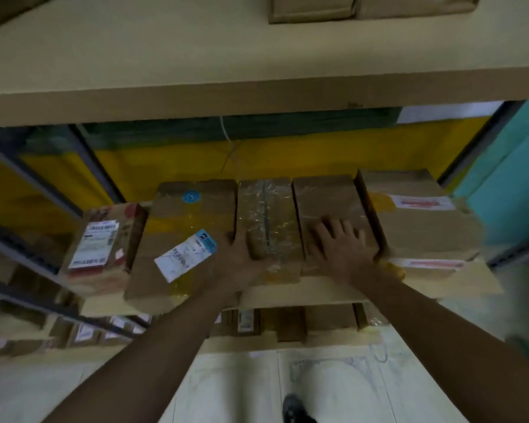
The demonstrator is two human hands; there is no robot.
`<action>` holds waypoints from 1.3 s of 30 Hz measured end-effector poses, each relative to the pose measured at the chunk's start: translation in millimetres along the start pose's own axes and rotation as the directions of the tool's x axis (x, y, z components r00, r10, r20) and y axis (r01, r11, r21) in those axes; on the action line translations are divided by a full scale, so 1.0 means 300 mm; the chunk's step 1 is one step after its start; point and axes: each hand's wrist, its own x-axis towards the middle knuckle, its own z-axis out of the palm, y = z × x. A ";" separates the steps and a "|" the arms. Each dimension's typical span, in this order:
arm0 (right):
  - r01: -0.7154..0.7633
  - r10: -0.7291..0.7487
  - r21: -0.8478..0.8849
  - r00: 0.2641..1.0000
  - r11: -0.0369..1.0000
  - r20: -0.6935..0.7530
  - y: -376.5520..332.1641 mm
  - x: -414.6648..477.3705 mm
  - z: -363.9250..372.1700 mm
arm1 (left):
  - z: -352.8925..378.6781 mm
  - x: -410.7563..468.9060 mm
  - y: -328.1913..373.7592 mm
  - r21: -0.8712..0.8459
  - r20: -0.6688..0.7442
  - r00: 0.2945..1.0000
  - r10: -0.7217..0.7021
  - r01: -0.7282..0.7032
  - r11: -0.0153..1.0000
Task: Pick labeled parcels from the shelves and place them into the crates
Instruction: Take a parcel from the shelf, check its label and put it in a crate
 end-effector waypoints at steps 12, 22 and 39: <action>0.140 -0.147 0.109 0.988 0.984 0.051 0.152 0.051 -0.025 | 0.165 0.068 0.188 0.375 -0.077 0.957 -0.279 0.287 0.882; 0.163 -0.169 0.093 0.984 0.982 0.062 0.152 0.065 -0.027 | 0.131 0.036 0.194 0.213 -0.148 0.972 -0.181 0.210 0.954; -0.007 0.010 0.651 1.000 0.759 0.000 0.078 0.054 -0.116 | -0.051 -0.161 0.097 -0.426 -0.558 0.828 0.063 -0.351 0.834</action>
